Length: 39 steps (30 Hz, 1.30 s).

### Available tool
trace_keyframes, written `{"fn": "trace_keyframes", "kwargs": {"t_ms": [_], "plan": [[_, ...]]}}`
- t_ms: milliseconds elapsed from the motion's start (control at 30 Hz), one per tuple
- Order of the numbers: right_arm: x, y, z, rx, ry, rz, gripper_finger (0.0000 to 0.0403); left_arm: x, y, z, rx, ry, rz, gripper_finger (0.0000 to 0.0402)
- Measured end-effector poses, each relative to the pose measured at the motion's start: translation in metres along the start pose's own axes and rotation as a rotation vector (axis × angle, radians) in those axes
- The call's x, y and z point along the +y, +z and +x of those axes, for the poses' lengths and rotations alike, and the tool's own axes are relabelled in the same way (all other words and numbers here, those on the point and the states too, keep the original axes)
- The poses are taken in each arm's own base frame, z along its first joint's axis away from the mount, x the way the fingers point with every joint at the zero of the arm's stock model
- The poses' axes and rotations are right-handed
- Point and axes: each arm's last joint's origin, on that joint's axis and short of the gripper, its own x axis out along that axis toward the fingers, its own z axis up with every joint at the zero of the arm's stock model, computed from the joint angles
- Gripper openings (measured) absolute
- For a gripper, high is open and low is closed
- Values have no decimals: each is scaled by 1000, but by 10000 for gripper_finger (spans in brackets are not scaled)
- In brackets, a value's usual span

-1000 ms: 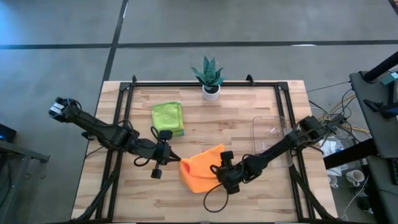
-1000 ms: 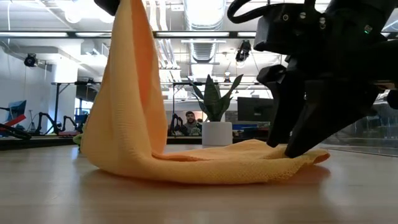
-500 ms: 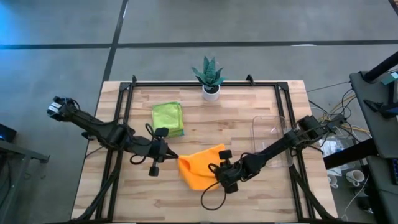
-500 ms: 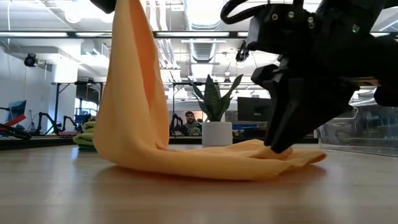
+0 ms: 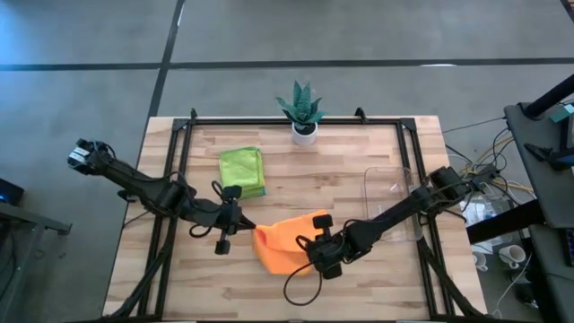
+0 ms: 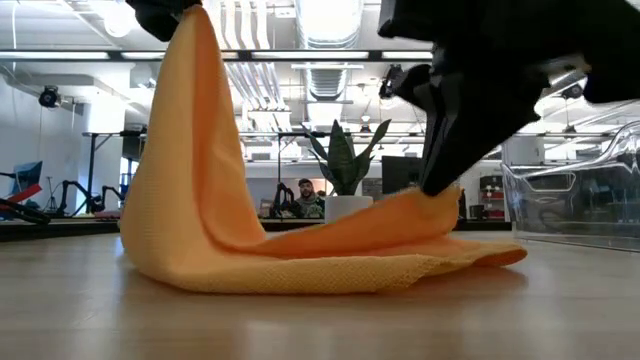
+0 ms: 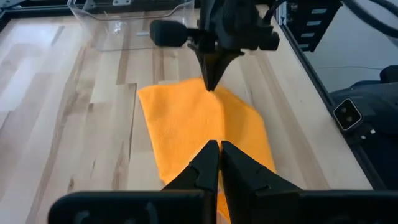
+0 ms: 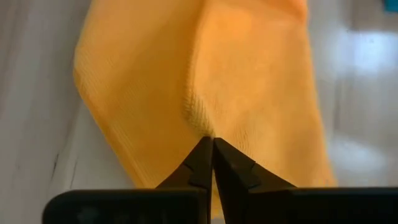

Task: Fold microfiber towels
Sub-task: Fold the orange towel on the table

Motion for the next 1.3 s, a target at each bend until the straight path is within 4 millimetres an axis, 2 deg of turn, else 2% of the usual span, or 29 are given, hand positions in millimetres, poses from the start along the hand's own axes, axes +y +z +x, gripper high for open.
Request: {"fn": "trace_keyframes", "kwargs": {"t_ms": [167,267,333,400,500,700,800,867,933,1033,1100,1200,1300], "plan": [[-5,17,-27,51,-39,2,9,1,1,-4,-15,0,-15,0],[-7,25,-48,65,-40,-17,9,5,3,-12,-42,67,-31,0],[-11,26,-61,75,-59,-26,9,8,1,-17,-61,101,-32,0],[-19,21,-70,103,-158,-33,9,10,-2,-22,-72,106,-34,0],[-42,12,-82,118,-330,-16,9,17,-5,-25,-87,125,-52,0],[-101,-3,-105,107,-437,68,9,54,0,-25,-95,241,-95,0],[-131,-10,-128,77,-502,73,9,81,15,-30,-108,327,-72,0],[-146,-14,-151,33,-518,91,9,94,31,-42,-152,365,-36,0],[-154,-17,-179,-45,-523,125,9,99,51,-58,-224,334,-14,0],[-153,-27,-214,-169,-482,165,9,94,64,-72,-246,255,2,0],[-147,-34,-224,-212,-448,179,9,87,63,-71,-215,220,-2,0],[-132,-44,-219,-197,-379,177,9,74,48,-57,-130,150,-36,0],[-109,-55,-193,-133,-299,167,9,56,27,-33,-39,79,-73,0]]}}
